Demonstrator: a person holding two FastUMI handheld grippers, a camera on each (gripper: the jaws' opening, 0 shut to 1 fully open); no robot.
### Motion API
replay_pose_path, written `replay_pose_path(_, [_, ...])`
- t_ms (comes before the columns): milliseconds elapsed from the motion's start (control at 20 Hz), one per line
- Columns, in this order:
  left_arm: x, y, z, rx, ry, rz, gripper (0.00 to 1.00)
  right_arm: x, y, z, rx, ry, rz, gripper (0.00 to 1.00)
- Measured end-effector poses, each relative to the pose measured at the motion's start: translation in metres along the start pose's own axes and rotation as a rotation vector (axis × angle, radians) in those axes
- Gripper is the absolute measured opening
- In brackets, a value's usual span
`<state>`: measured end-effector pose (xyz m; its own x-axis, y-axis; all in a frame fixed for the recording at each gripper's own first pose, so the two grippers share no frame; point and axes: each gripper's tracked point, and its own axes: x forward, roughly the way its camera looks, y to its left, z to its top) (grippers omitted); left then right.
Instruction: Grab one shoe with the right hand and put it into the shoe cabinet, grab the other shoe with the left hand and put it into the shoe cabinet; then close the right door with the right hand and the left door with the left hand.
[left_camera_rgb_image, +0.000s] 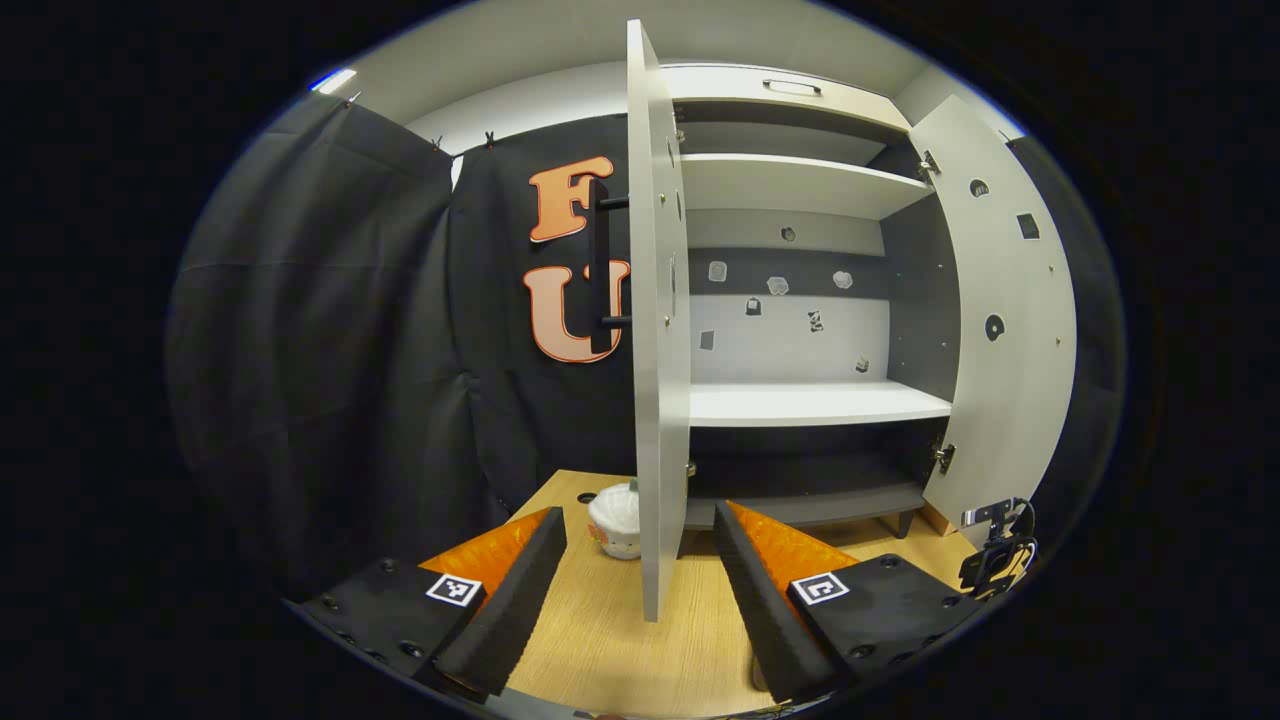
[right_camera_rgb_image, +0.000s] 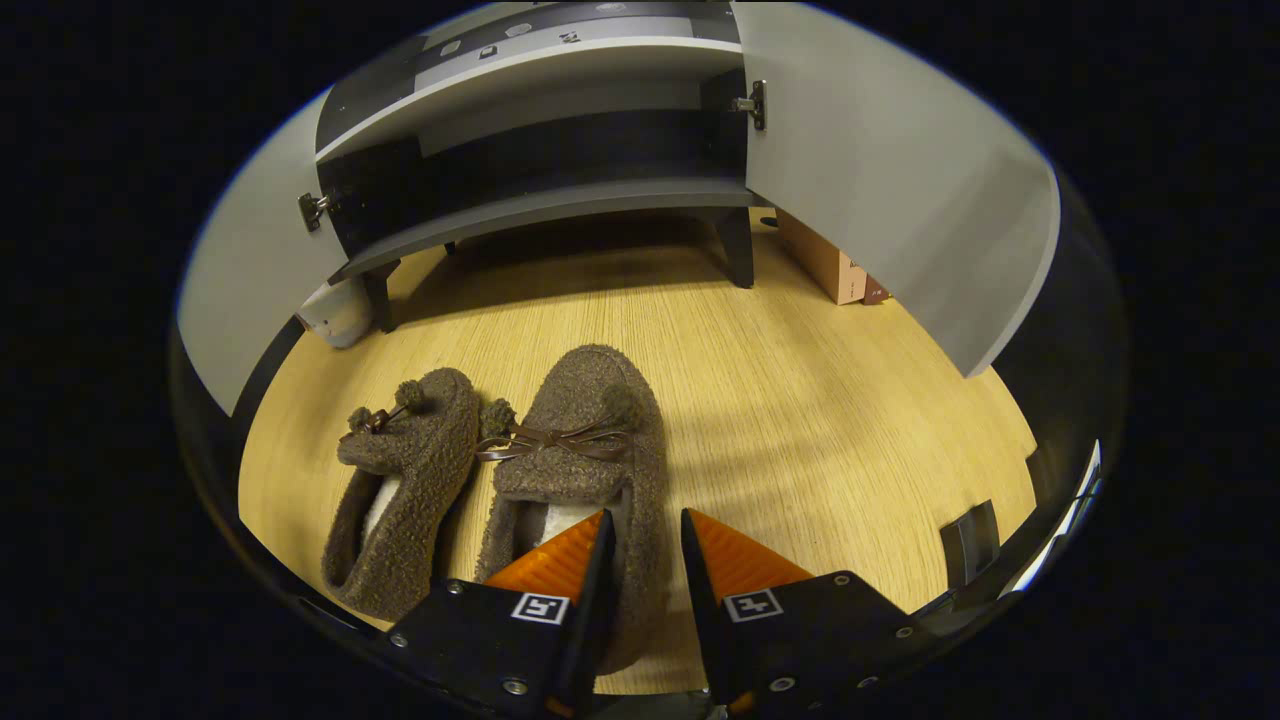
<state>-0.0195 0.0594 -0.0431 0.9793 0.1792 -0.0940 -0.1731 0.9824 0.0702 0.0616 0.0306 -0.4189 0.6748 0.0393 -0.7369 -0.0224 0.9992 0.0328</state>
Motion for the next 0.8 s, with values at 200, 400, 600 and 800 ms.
replay_pose_path(200, [-0.001, -0.001, -0.005, -0.003, 0.012, -0.003, 0.96, 0.005, -0.004, 0.004, 0.009, 0.020, -0.039, 0.11])
replay_pose_path(400, [0.000, -0.004, -0.002, -0.017, -0.001, -0.014, 0.96, -0.010, -0.003, 0.025, 0.021, 0.006, -0.042, 0.01])
replay_pose_path(600, [0.006, -0.012, 0.002, -0.031, -0.017, -0.028, 0.97, -0.041, 0.017, 0.070, 0.023, -0.081, -0.015, 0.01])
replay_pose_path(800, [0.008, -0.018, 0.003, -0.035, -0.028, -0.044, 0.97, -0.080, 0.039, 0.128, 0.020, -0.186, 0.022, 0.01])
